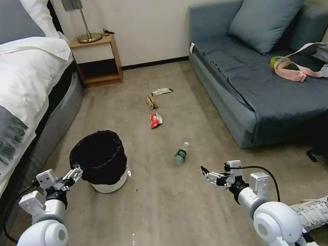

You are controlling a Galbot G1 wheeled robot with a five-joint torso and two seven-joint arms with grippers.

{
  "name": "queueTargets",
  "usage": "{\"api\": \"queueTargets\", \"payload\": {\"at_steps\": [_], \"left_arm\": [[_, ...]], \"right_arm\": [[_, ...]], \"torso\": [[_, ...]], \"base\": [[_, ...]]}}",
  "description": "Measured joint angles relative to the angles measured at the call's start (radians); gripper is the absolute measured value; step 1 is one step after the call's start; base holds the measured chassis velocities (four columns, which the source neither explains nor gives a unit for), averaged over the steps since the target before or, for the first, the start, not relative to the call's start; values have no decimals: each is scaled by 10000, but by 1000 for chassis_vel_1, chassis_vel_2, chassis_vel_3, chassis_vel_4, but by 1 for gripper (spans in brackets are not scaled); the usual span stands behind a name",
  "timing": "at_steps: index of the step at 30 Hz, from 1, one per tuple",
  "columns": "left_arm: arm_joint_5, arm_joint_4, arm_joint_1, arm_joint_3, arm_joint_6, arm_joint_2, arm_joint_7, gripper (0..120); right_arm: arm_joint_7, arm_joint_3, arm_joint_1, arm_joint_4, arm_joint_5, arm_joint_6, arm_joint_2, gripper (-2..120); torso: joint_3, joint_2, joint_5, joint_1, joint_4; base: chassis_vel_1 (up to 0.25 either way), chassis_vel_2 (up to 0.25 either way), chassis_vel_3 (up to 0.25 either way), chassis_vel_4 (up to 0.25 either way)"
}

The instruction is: Pick up the trash bin, then pick up the garbage on the floor and place it into the trash bin.

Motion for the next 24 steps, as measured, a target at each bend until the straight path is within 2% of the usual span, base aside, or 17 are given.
{"api": "queueTargets", "payload": {"at_steps": [1,2,4,7,11,14,15,19,20,24], "left_arm": [[0,0,0,0,0,0,0,99],[-579,74,-239,-36,348,292,-408,99],[-824,128,-357,-41,485,444,-565,99],[-1759,449,-816,-36,784,1094,-987,99],[-2070,731,-1070,7,811,1412,-1051,99],[-2513,1267,-1496,182,831,1833,-1161,99],[-2513,1267,-1496,182,831,1833,-1161,99],[-2913,2219,-2237,514,903,2214,-1276,99],[-2913,2219,-2237,514,903,2214,-1276,99],[-3375,3089,-2924,837,1109,2280,-1423,99]], "right_arm": [[0,0,0,0,0,0,0,100],[-11,-19,-12,-10,-29,37,1,100],[-16,-22,-30,-10,-53,56,6,100],[-55,-24,-136,50,-131,86,60,100],[-117,12,-154,113,-157,100,103,100],[-261,152,-85,271,-159,110,187,100],[-261,152,-85,271,-159,110,187,100],[-373,302,65,568,-152,-97,209,100],[-373,302,65,568,-152,-97,209,100],[-382,342,155,773,-134,-384,148,100]], "torso": [[0,0,0,0,0],[0,0,1,0,-2],[0,0,1,0,-2],[0,0,1,0,-4],[0,0,0,0,-3],[0,0,1,1,-3],[0,0,1,1,-3],[0,0,1,0,-3],[0,0,1,0,-3],[0,0,0,0,-3]], "base": [[0,0,0,0],[0,0,0,0],[0,0,0,0],[0,0,0,0],[0,0,0,0],[0,0,0,0],[0,0,0,0],[0,0,0,0],[0,0,0,0],[0,0,0,0]]}}
